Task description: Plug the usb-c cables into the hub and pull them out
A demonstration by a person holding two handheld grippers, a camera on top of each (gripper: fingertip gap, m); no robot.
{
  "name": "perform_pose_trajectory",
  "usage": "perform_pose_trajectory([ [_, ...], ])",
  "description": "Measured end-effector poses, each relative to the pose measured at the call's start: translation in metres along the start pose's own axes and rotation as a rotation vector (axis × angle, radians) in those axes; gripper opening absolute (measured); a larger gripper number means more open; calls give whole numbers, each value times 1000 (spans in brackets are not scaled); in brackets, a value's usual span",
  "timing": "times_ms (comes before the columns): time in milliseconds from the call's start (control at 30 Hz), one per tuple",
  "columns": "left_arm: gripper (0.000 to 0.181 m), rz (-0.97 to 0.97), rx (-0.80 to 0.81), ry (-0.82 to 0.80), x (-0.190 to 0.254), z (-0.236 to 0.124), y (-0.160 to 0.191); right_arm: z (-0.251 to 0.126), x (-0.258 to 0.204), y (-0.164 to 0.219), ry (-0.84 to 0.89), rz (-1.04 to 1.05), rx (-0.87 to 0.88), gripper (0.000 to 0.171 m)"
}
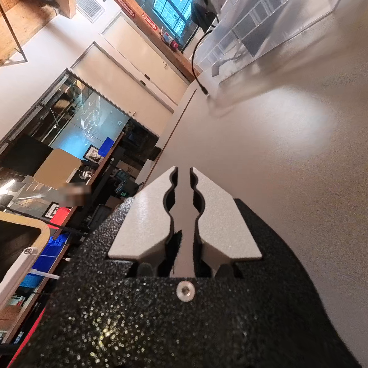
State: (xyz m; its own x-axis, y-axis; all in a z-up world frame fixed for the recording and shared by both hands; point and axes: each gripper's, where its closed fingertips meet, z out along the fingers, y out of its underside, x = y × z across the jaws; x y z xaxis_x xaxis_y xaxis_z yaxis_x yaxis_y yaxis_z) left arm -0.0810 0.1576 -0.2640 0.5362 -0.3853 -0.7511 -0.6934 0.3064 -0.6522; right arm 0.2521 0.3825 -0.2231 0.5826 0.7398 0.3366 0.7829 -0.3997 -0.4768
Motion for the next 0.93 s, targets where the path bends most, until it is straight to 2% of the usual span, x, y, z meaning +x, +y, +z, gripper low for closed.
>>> perform_pose_trajectory([
  [33, 11, 5, 2, -3, 0, 0, 0, -17, 5, -8, 50, 20, 86, 85],
  [133, 18, 23, 27, 18, 5, -1, -4, -77, 12, -20, 210, 85, 325, 86],
  [267, 36, 24, 84, 29, 8, -8, -14, -138, -3, 7, 380, 178, 475, 85],
  [333, 69, 36, 93, -49, -4, -15, -19, -150, -16, 31, 416, 223, 491, 80],
  [433, 81, 88, 53, -217, -28, -31, -31, -144, -28, 79, 439, 338, 438, 78],
  [500, 92, 26, 34, -285, -40, -42, -47, -131, -31, 110, 443, 436, 391, 88],
  [533, 94, -33, -6, -311, -48, -48, -49, -123, -31, 125, 439, 485, 358, 88],
  [567, 103, -104, -78, -344, -57, -55, -44, -114, -33, 139, 420, 527, 326, 88],
  [633, 121, -225, -290, -406, -75, -77, -21, -97, -37, 159, 356, 584, 265, 88],
  [667, 124, -262, -388, -431, -83, -91, -8, -89, -39, 166, 324, 600, 230, 88],
  [767, 120, -407, -658, -400, -95, -130, 31, -72, -42, 181, 261, 624, 128, 85],
  [833, 118, -580, -819, -317, -81, -156, 59, -61, -50, 181, 206, 628, 114, 76],
  [933, 95, -741, -962, -233, -53, -184, 90, -50, -53, 189, 200, 609, 38, 58],
])
